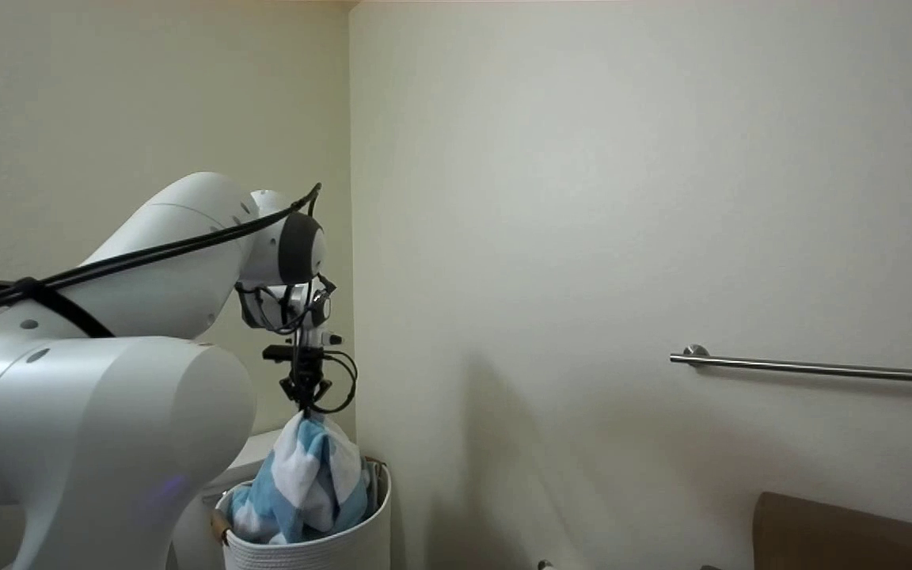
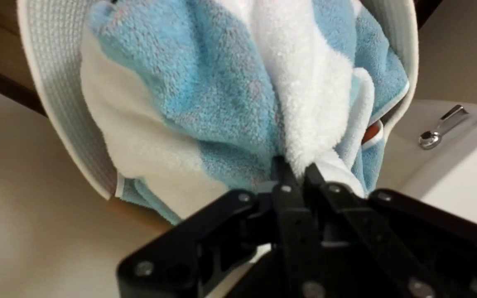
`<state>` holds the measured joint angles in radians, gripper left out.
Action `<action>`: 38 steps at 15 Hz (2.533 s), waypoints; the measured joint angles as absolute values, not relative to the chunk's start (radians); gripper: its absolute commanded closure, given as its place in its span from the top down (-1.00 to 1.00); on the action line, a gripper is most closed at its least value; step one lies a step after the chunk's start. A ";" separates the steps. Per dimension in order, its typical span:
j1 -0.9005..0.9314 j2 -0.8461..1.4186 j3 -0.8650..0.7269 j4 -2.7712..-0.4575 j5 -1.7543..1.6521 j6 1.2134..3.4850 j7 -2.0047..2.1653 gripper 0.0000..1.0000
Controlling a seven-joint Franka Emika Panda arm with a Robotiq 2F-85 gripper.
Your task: Pick up the cloth and put it on the sofa
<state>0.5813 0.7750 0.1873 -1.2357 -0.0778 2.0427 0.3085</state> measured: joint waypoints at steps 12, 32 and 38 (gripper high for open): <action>0.585 0.692 0.117 -1.039 -0.145 1.750 0.316 -0.82; 0.605 0.672 -0.110 -0.867 -0.303 1.587 0.531 -0.85; 0.598 0.669 -0.150 -0.704 -0.302 1.362 0.560 -0.85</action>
